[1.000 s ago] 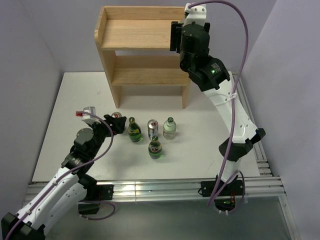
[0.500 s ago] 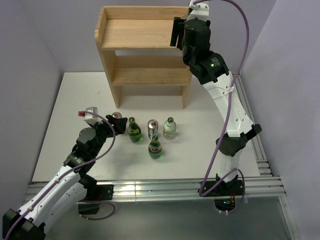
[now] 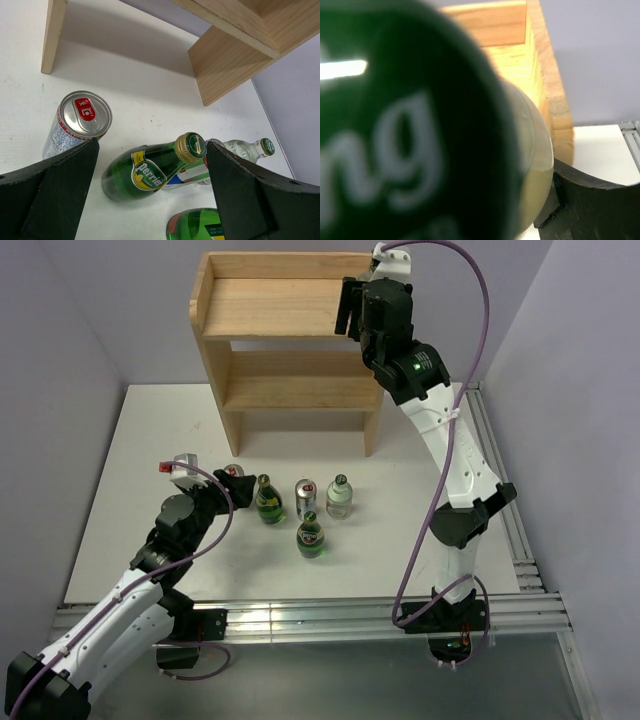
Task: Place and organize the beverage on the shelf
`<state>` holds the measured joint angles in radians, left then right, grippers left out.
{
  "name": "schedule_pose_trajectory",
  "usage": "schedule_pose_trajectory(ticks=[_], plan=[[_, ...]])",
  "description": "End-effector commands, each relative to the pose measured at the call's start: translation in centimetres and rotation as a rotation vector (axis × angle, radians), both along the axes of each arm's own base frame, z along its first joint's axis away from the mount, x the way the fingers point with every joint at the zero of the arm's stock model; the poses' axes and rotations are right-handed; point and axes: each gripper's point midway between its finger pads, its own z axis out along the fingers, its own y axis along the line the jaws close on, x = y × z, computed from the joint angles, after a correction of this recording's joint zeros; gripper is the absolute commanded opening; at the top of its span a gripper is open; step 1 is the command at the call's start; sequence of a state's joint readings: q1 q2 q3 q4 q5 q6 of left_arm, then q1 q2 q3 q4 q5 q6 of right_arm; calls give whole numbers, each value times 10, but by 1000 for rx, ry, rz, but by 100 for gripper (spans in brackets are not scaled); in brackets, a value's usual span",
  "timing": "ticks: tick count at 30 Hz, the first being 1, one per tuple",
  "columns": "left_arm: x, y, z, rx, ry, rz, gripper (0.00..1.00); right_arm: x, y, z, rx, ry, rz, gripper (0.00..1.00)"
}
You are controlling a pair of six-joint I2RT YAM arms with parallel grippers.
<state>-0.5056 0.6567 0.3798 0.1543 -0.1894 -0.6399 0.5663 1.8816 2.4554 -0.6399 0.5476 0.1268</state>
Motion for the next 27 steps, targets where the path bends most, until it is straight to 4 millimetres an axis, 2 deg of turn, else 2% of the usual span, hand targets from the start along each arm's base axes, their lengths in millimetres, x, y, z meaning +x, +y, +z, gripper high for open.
schedule_pose_trajectory(ticks=[1, 9, 19, 27], plan=[[2, 1, 9, -2, -44, 9, 95, -2, -6, 49, 114, -143, -10, 0], [4, -1, 6, -1, -41, 4, 96, 11, -4, 24, 97, -87, -32, 0], [5, 0, 4, 2, -37, 11, 96, 19, 0, 7, 85, -61, -36, 21], [5, 1, 4, 6, -35, 16, 96, 32, 6, -23, 61, -15, -53, 25]])
